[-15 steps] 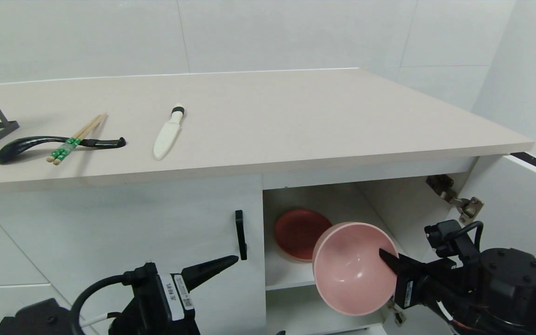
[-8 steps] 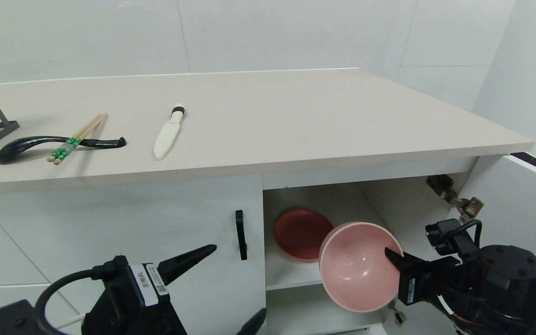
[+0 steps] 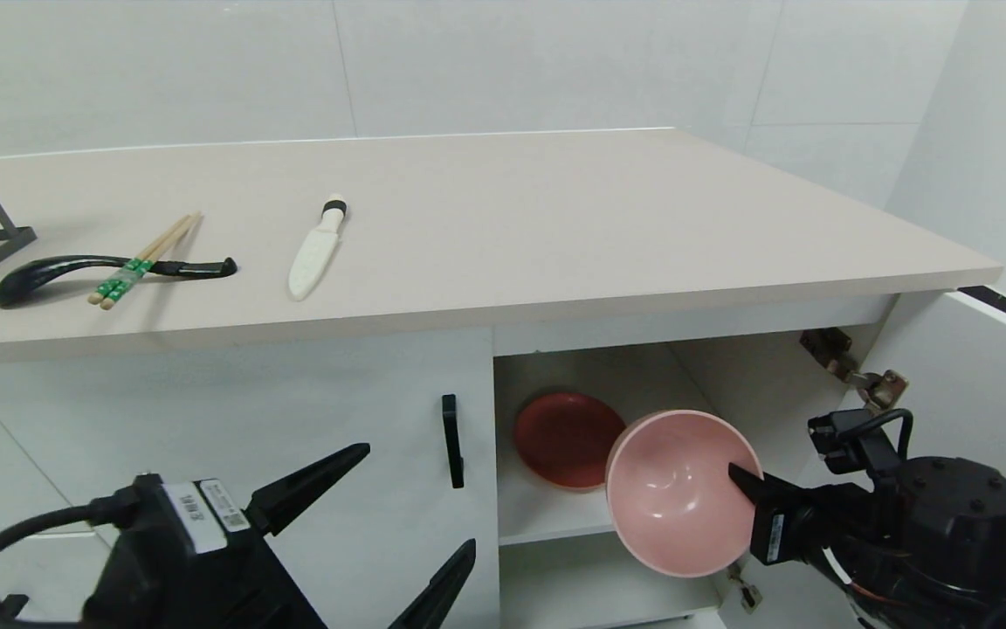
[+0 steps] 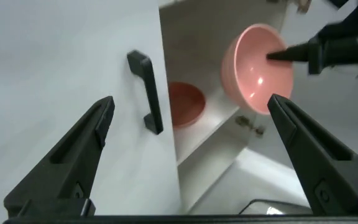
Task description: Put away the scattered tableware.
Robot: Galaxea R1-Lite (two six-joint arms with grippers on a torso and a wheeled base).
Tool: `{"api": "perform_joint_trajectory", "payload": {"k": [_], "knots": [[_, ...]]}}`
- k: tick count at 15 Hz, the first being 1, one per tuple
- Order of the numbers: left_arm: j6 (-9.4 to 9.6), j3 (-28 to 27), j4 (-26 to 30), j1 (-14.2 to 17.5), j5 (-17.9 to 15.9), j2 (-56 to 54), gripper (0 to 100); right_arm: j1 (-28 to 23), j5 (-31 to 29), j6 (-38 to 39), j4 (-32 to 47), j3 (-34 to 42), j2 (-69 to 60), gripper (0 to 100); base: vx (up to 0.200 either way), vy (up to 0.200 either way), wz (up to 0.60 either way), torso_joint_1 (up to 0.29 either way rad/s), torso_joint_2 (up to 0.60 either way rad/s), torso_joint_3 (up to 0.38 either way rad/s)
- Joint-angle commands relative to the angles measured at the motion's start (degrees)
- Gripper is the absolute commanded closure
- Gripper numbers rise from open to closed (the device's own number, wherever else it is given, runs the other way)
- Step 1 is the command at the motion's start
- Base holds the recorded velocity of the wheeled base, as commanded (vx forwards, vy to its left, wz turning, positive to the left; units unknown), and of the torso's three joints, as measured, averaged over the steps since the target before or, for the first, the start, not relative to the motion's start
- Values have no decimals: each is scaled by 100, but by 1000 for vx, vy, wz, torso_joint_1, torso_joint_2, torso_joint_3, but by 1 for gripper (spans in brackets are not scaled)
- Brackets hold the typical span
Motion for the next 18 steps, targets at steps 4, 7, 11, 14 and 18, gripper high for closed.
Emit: {"api": "perform_joint_trajectory", "payload": {"k": [4,7,11,14,18], "knots": [[707,0,62,830,-2515,-1147,0,314,1,476,-6,-200,186,100,0,0,0,0,0,0],[1577,0,1380,1656,-4018,-1551,0,367,1,476,-6,-244,380,100,0,0,0,0,0,0],[1630,0,2919,2052,-4185,-2729,0,376,10,476,-6,-499,617,100,0,0,0,0,0,0],[1384,0,4545,2825,-4159,-3968,0,349,10,476,-6,-1000,1039,100,0,0,0,0,0,0],[1085,0,5652,3449,-4150,-5181,0,332,28,414,-6,-1457,1346,100,0,0,0,0,0,0]]}}
